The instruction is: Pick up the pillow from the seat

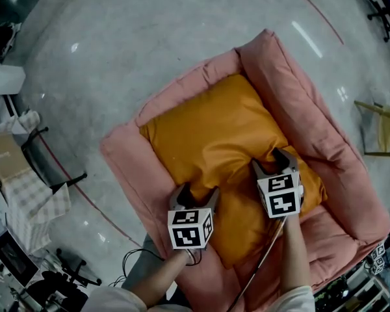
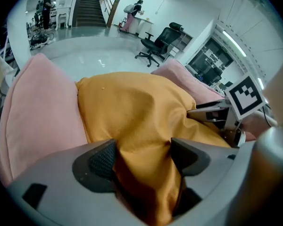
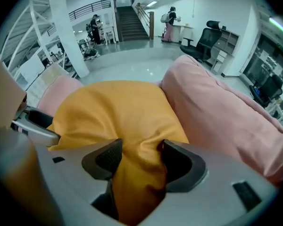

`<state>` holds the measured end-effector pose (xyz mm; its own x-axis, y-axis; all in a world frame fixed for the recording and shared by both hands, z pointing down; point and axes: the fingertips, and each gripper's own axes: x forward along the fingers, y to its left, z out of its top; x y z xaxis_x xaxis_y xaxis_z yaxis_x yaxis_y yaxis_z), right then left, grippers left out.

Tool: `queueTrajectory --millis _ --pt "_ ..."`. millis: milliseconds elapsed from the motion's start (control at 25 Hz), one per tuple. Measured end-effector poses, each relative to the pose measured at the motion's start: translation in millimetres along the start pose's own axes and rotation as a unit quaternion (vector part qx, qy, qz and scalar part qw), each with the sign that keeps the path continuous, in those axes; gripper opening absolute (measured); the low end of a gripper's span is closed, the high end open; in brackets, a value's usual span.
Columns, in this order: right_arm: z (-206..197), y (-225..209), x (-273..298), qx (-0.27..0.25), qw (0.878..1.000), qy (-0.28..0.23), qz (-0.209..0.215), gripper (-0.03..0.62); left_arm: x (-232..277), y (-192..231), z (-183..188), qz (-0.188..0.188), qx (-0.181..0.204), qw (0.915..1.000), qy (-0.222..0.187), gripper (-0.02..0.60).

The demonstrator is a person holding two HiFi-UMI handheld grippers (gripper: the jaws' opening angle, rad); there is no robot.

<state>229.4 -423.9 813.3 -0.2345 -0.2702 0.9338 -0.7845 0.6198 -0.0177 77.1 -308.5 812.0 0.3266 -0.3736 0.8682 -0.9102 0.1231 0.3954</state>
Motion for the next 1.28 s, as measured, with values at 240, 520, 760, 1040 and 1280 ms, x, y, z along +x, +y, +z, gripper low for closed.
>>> queueTrajectory --millis 240,520,760,1040,1280 --pt "1.5 3.0 8.8 -0.022 1.000 0.018 -0.005 0.227 15.7 1.4 0.5 -0.005 0.004 0.9998 0.021 0.343" --pt "3.4 9.0 -1.6 -0.026 1.000 0.016 0.007 0.072 5.9 -8.0 7.6 -0.032 -0.005 0.9995 0.004 0.161" --pt "15.8 10.4 -21.3 -0.013 0.999 -0.022 0.019 0.037 -12.6 -19.3 21.9 -0.059 -0.006 0.9979 -0.026 0.047" --pt "37.5 11.9 -65.4 0.003 0.998 -0.064 0.006 0.032 -56.2 -34.0 44.1 -0.081 0.001 0.9945 -0.066 0.018" --pt "62.3 19.6 -110.2 0.024 0.995 -0.101 0.000 0.032 -105.0 -39.3 71.1 -0.091 0.012 0.9911 -0.096 0.018"
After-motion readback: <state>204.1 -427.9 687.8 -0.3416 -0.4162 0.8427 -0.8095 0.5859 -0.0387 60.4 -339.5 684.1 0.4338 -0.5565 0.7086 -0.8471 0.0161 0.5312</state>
